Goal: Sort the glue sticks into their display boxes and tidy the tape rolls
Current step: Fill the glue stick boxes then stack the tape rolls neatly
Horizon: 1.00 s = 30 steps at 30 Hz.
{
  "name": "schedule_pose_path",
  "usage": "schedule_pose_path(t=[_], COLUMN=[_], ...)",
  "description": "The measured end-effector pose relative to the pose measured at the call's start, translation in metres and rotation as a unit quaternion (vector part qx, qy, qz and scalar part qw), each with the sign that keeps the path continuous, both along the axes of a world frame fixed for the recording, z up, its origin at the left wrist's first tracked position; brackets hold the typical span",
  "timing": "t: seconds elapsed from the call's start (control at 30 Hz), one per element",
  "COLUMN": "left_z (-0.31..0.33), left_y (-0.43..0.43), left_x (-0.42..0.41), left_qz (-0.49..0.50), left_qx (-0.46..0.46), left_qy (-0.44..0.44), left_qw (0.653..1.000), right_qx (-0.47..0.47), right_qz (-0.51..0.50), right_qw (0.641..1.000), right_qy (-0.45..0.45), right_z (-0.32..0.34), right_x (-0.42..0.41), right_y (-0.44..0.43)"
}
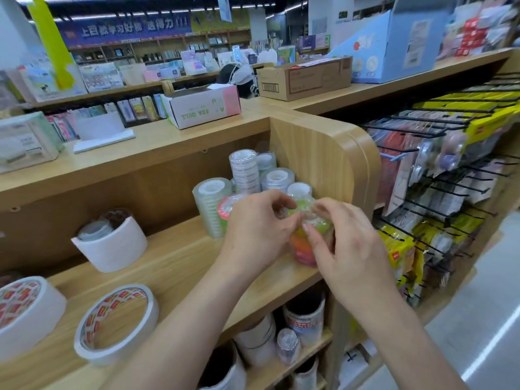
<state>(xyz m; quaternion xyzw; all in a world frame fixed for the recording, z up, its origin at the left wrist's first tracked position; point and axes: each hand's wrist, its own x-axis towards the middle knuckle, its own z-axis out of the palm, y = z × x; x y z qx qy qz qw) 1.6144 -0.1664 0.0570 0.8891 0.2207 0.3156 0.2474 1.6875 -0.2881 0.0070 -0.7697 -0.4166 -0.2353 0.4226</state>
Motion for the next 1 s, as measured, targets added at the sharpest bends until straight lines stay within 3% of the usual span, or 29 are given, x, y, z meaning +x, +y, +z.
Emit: schedule_pose_path(t=[0.2, 0.3, 0.4, 0.47, 0.53, 0.6, 0.63, 0.77, 0.9, 1.0], left_z=[0.003, 0.003, 0.001, 0.003, 0.006, 0.012, 0.014, 0.02, 0.016, 0.015], left_y=[-0.003, -0.005, 0.0, 0.001, -0.001, -0.006, -0.005, 0.011, 0.022, 0.027], left_x=[-0.003, -0.007, -0.007, -0.008, -0.012, -0.018, -0.02, -0.023, -0.019, -0.018], left_qz=[-0.047, -0.065, -0.045, -0.036, -0.012, 0.007, -0.005, -0.152, -0.163, -0.169], left_qx=[0.125, 0.044, -0.126, -0.17, -0.033, 0.134, 0.146, -0.082, -0.101, -0.11], left_qy=[0.041, 0.03, -0.017, -0.03, 0.052, 0.135, 0.157, 0.158, 0.125, 0.122], left_qw=[0.99, 0.997, 0.991, 0.984, 0.998, 0.982, 0.977, 0.972, 0.974, 0.972], right_qx=[-0.079, -0.073, -0.043, -0.048, -0.071, -0.093, -0.103, -0.142, -0.162, -0.106], right_qz=[0.035, 0.066, 0.072, 0.067, 0.079, 0.099, 0.104, 0.109, 0.138, 0.238], right_qw=[0.994, 0.994, 0.996, 0.994, 0.989, 0.984, 0.983, 0.973, 0.96, 0.913], right_qy=[-0.07, -0.058, 0.02, 0.075, 0.101, 0.111, 0.115, 0.148, 0.18, 0.315], right_z=[0.017, 0.019, 0.027, 0.034, 0.039, 0.043, 0.044, 0.053, 0.057, 0.053], right_x=[0.013, 0.015, 0.013, 0.013, 0.012, 0.013, 0.014, 0.019, 0.024, 0.022], right_y=[-0.006, -0.003, -0.003, -0.004, -0.003, 0.001, 0.002, 0.0, -0.006, -0.022])
